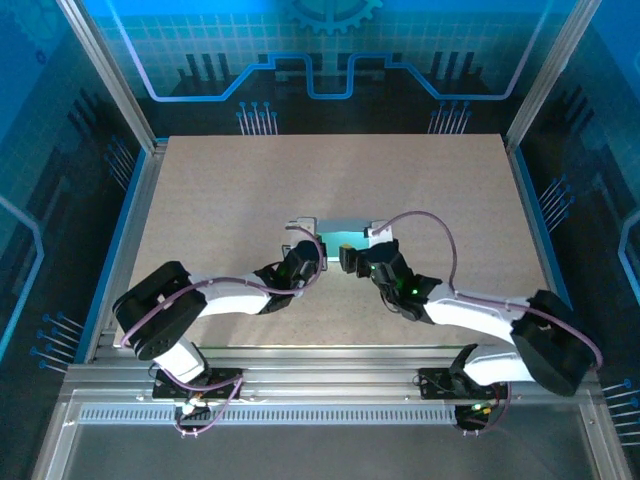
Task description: Fold the paper box
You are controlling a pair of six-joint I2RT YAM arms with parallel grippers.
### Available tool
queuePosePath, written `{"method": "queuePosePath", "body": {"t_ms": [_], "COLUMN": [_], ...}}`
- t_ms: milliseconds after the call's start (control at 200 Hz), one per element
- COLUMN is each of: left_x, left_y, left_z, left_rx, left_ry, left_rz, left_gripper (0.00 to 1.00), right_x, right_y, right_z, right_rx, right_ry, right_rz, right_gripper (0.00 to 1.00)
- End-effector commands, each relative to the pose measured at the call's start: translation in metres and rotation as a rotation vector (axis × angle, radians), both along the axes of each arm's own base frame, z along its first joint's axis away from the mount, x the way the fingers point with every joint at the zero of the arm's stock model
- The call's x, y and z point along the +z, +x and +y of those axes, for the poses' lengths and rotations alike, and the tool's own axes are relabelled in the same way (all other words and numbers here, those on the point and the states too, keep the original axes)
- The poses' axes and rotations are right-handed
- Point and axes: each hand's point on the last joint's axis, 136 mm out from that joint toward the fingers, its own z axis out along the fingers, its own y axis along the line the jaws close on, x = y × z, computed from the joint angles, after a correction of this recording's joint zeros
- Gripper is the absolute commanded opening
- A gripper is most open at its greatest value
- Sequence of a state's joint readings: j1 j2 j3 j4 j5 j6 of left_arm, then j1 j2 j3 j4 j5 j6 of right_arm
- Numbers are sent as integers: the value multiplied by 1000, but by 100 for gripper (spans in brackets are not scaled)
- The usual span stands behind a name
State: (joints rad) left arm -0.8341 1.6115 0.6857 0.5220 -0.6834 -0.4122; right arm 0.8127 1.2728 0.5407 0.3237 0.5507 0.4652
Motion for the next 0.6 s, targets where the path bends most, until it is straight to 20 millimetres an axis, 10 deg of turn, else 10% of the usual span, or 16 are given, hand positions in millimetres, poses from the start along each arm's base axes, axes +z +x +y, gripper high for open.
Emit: {"method": "queuePosePath", "body": {"t_ms": [0, 325, 595], "left_x": [7, 2, -3], "left_y": [6, 10, 8], "left_z": [-13, -19, -17], "left_rx": [-24, -40, -45], "left_ry": [-15, -2, 11], "left_rz": [-19, -7, -5], "left_gripper": [0, 0, 0], "right_x": [-3, 41, 78], "right_y": [-19, -40, -11], "right_z": [-11, -43, -43], "right_rx": [29, 88, 90], "right_ry": [-13, 80, 305], "right_rz": [36, 24, 187], "right_gripper": [89, 90, 91]}}
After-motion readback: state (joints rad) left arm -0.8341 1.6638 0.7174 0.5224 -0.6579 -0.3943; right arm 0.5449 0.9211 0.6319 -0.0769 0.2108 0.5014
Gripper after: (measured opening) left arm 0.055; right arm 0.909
